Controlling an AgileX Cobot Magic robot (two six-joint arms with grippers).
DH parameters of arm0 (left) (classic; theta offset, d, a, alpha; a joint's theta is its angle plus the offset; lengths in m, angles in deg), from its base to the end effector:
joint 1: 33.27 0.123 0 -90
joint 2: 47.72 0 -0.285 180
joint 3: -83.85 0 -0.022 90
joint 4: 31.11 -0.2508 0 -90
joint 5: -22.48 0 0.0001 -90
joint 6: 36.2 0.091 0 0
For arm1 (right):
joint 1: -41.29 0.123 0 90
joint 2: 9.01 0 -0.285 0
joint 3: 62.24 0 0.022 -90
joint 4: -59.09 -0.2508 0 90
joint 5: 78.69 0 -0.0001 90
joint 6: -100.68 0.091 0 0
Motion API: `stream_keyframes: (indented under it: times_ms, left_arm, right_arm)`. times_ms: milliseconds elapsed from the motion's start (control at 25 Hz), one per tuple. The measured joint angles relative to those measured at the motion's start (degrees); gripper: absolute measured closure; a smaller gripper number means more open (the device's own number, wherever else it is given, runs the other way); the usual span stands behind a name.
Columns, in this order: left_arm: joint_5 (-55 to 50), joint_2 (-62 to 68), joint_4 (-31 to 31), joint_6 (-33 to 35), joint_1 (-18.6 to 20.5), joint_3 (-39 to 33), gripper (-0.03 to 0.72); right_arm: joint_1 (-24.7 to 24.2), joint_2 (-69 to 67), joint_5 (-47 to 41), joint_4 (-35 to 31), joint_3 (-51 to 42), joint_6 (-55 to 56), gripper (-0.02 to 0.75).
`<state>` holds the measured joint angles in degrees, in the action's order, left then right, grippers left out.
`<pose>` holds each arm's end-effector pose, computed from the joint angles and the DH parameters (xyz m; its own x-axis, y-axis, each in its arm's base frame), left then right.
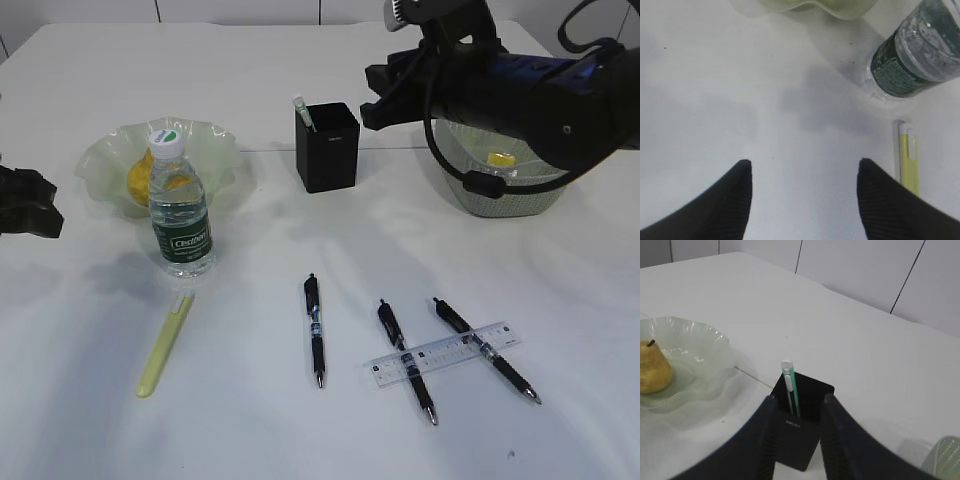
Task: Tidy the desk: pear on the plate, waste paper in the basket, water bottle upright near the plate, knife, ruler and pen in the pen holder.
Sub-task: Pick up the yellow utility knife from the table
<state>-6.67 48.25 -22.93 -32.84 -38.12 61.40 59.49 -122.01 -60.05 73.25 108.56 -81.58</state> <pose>0.3080 -0.0325 0.2300 -0.8449 0.0054 -0.5349 0.0658 0.9934 -0.0939 0.3999 0.1389 0.2481 -0.1188 -0.3231 -0.9389 -0.4317 0.8683 -0.2442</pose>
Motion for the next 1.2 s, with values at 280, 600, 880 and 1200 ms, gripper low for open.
stream_keyframes:
  times_ms: [280,600,880,1200]
  left_arm:
    - [-2.42,0.0,2.13,0.0,0.0,0.0,0.223]
    - [-7.18,0.0,3.17,0.0,0.0,0.0,0.223]
    - [-11.09,0.0,4.81,0.0,-1.31,0.0,0.223]
    - [-11.66,0.0,6.06,0.0,-8.4,0.0,0.223]
  right_arm:
    - [0.0,3.9,-7.45,-0.14,-4.19,2.26,0.519]
    - [0.0,7.47,-14.26,-0.17,-5.87,4.38,0.519]
    - [0.0,8.55,-21.18,-0.26,-5.87,4.6,0.519]
    - [0.0,9.66,-25.21,-0.39,-5.87,4.6,0.519]
